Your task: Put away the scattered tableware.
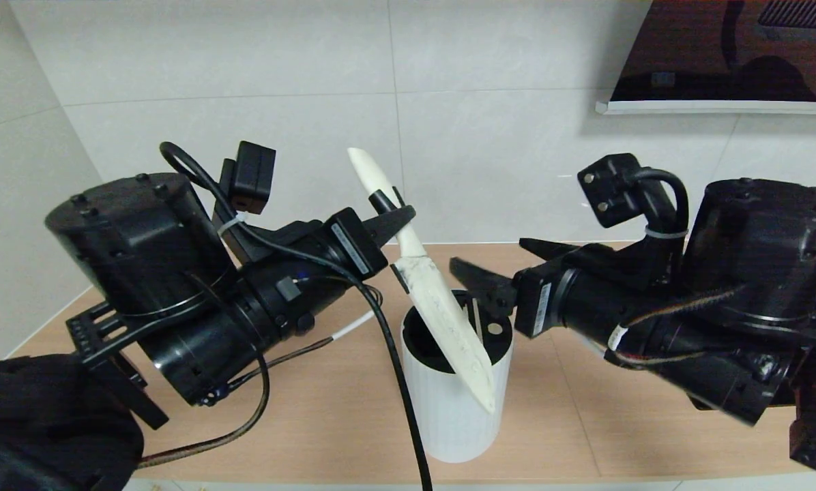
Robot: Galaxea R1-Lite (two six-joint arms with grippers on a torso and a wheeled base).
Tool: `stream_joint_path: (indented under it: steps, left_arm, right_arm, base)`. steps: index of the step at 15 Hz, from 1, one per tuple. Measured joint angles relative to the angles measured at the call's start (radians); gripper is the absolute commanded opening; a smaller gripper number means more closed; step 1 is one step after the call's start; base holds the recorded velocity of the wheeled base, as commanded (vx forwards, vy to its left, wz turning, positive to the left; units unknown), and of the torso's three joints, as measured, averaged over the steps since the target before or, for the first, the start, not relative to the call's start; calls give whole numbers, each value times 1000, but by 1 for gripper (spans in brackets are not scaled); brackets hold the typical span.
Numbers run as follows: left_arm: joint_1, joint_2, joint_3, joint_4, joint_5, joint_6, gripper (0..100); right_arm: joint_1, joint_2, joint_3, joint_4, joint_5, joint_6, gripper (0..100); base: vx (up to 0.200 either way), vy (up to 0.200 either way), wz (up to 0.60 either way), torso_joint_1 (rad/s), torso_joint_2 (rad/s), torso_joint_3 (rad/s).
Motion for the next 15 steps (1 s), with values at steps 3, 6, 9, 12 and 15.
stream_joint_path:
  steps: [3, 6, 9, 12, 15]
  left_arm:
    - [0, -24, -129, 188, 204, 34, 0]
    - [-28, -39, -220, 289, 357, 130, 0]
    - [-76, -25, -238, 287, 587, 284, 0]
    - [-155, 0, -241, 197, 702, 436, 0]
    - [-206, 20, -184, 0, 707, 617, 0]
  right_arm:
    - [-70, -25, -17, 7, 2, -2, 100]
    - [-94, -34, -24, 10, 2, -2, 100]
    - [-105, -36, -24, 10, 2, -3, 100]
    - [-123, -35, -26, 10, 2, -3, 100]
    - [-131, -33, -26, 10, 2, -3, 100]
  base:
    - [0, 0, 0, 0, 0, 0]
    - [0, 0, 0, 0, 0, 0]
    - [0, 0, 0, 0, 0, 0]
    - [0, 0, 0, 0, 0, 0]
    - [0, 0, 0, 0, 0, 0]
